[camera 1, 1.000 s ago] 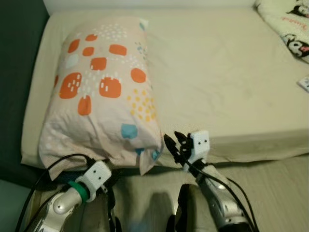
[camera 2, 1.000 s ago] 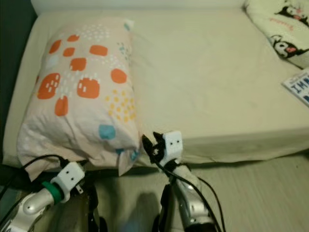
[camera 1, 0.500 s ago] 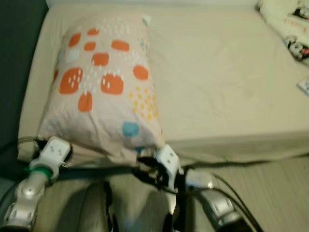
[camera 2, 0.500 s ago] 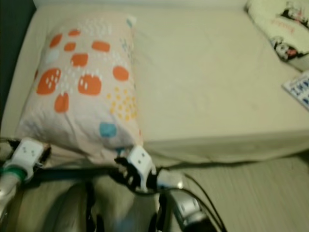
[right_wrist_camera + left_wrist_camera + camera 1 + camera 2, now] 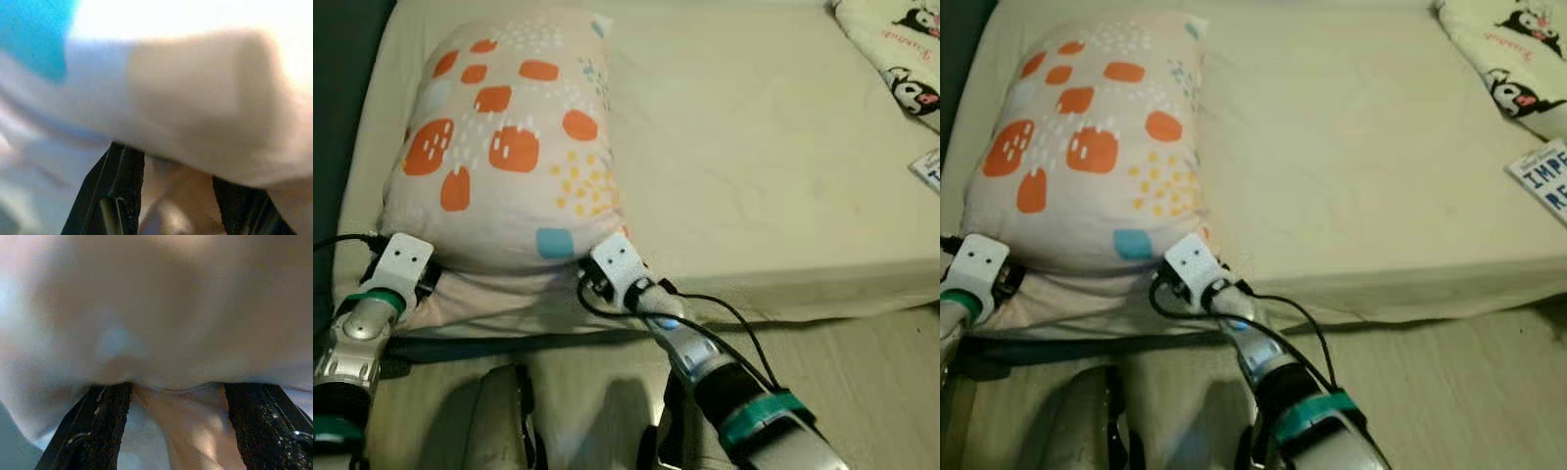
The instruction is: Clean up the room
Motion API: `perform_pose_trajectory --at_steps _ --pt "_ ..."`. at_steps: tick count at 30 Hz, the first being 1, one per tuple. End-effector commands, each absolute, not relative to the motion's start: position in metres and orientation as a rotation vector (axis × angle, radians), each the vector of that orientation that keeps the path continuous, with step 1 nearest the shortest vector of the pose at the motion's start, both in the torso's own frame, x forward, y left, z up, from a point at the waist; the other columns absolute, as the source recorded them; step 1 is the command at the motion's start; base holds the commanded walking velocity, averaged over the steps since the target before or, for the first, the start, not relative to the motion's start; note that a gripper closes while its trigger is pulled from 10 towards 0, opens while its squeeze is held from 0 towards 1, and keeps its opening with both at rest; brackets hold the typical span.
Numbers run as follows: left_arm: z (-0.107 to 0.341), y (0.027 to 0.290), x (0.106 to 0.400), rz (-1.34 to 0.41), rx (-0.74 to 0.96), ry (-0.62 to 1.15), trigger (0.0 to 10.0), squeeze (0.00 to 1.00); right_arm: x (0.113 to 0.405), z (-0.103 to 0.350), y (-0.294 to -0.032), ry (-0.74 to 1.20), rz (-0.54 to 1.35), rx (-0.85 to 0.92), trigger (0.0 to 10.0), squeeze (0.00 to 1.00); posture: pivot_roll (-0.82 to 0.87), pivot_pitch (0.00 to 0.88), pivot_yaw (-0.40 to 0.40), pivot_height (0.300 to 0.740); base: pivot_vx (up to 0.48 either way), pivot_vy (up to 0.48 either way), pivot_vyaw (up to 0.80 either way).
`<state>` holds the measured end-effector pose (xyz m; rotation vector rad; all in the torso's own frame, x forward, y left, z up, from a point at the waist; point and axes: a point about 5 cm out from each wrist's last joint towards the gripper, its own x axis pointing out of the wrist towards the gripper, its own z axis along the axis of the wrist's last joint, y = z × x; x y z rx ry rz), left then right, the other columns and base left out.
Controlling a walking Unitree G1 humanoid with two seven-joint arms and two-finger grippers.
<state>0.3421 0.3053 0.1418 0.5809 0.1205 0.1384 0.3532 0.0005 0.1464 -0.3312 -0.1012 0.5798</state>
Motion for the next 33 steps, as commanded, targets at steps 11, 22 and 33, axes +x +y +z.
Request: perform_pose_trajectory --at_steps 11,22,33 --pt "0.184 0.329 0.349 0.258 0.860 0.022 10.0 0.00 0.340 0.148 0.029 -0.130 0.722 -0.195 10.0 0.00 0.14 0.243 -0.078 0.565 0.000 0.000 0.00" --pt "0.150 0.347 0.329 0.310 0.999 0.172 10.0 0.00 0.330 0.094 -0.007 0.041 0.795 -0.307 10.0 0.00 0.14 0.239 -0.077 0.565 0.000 0.000 0.00" --pt "0.084 0.332 0.301 0.237 0.857 0.326 10.0 0.00 0.305 0.044 -0.071 0.222 0.886 -0.357 10.0 0.00 0.14 0.240 -0.069 0.565 0.000 0.000 0.00"
